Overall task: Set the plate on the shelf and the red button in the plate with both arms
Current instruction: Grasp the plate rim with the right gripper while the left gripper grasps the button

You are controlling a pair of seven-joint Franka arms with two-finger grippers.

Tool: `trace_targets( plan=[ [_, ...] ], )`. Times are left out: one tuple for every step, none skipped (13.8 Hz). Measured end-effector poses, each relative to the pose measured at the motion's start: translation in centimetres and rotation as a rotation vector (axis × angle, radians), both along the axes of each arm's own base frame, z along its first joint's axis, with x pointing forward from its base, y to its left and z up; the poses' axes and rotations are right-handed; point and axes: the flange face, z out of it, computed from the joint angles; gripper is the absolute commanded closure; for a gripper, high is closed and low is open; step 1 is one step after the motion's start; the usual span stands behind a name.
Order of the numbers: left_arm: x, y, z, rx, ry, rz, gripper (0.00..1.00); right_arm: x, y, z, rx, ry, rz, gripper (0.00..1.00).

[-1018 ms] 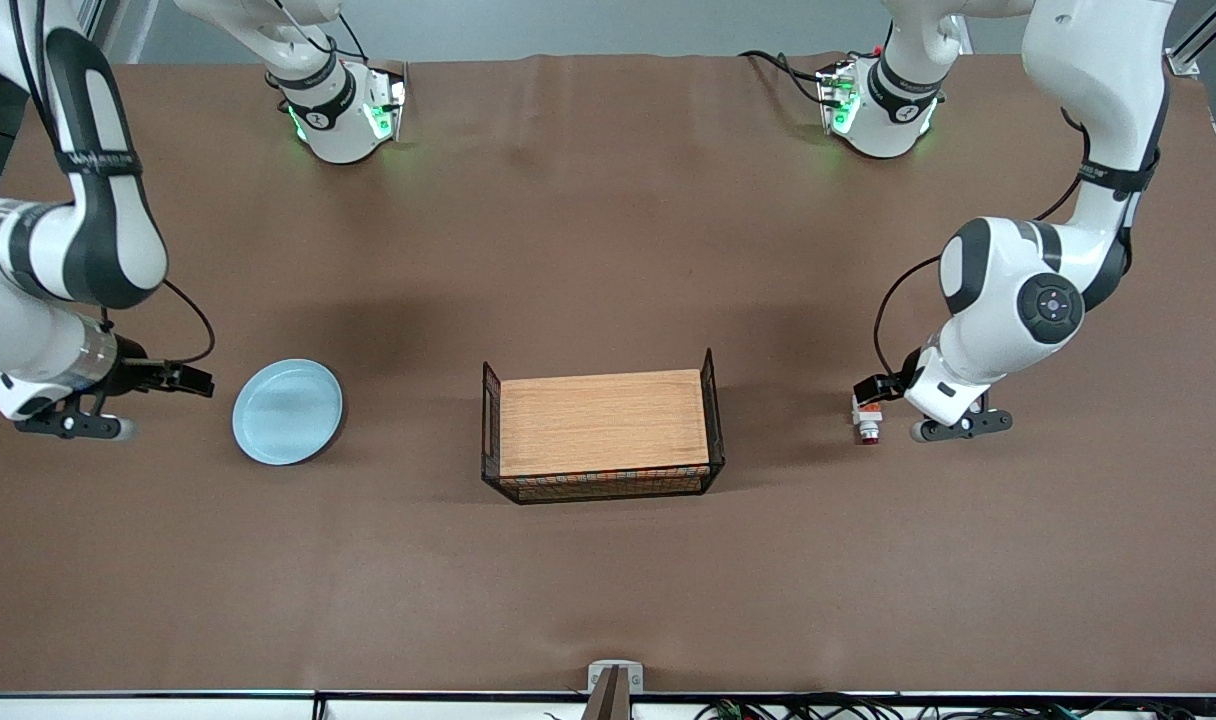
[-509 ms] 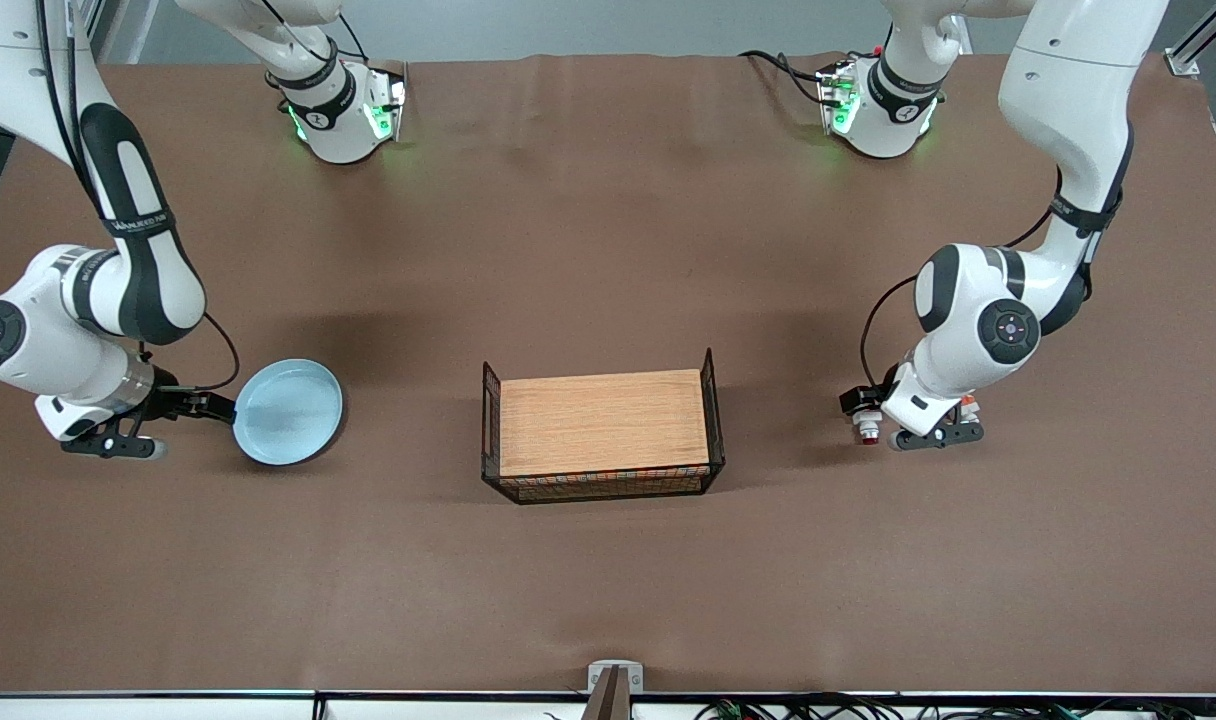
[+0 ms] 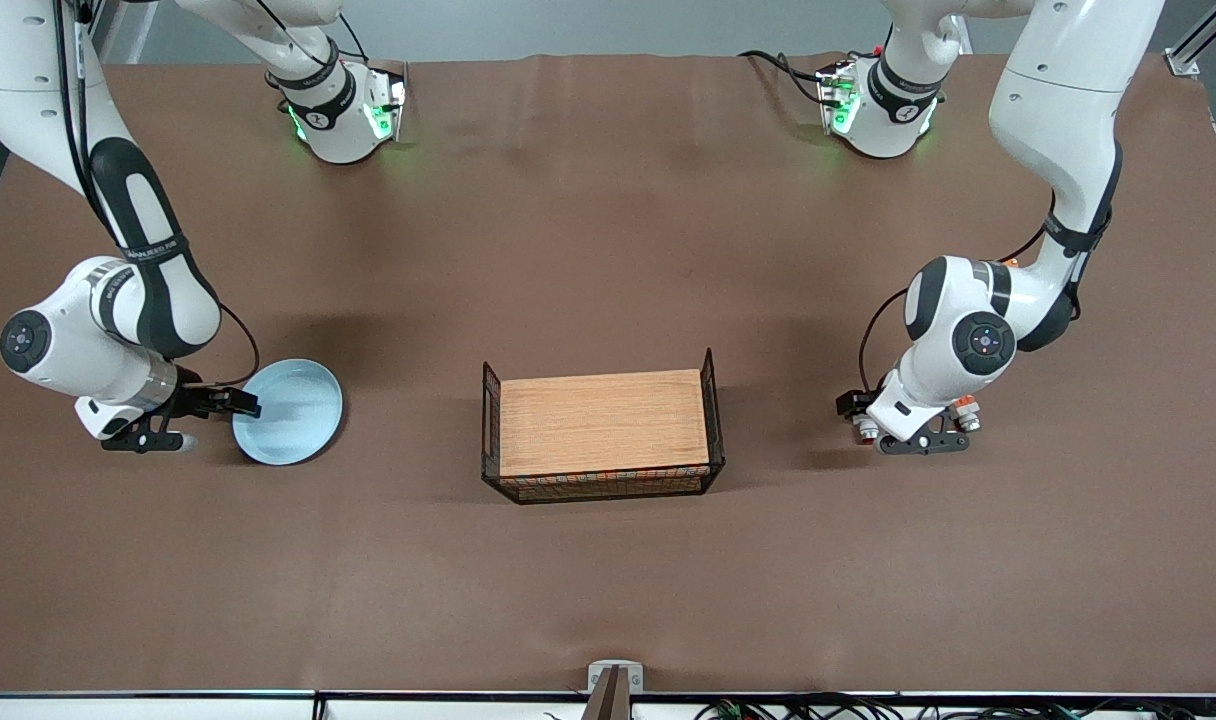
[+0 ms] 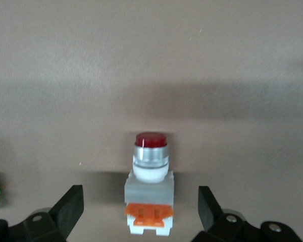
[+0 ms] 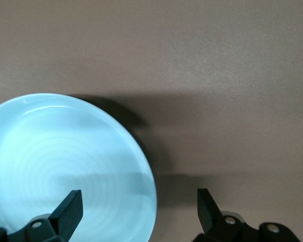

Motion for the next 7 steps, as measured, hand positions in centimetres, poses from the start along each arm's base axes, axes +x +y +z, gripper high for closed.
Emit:
trace_targets(
  plan=[
    [0.3,-0.2,0.1,-0.002,-0.007,-0.002,0.00,-0.1,-0.1,-0.4,0.000,0.005,-0.002,0.01],
    [0.5,-0.3,0.0,-0.003,-0.010,-0.003,0.00,-0.2,-0.3,-0.6,0.001,0.009,-0.004,0.03],
    [0.6,-0.4,-0.2,-0.003,-0.009,-0.004,0.00,-0.3,-0.4,-0.9,0.002,0.012,-0.007,0.07],
    [0.6,-0.4,-0.5,-0.004,-0.008,-0.005,0.00,-0.4,-0.5,-1.0,0.003,0.015,-0.009,0.11],
    [0.6,-0.4,-0.9,-0.004,-0.008,-0.005,0.00,-0.5,-0.5,-1.2,0.003,0.019,-0.010,0.16],
    [0.5,-0.4,-1.2,-0.005,-0.006,-0.006,0.00,-0.5,-0.5,-1.4,0.004,0.022,-0.011,0.22],
    [0.5,-0.4,-1.4,-0.005,-0.004,-0.007,0.01,-0.6,-0.5,-1.5,0.005,0.025,-0.010,0.28]
  ],
)
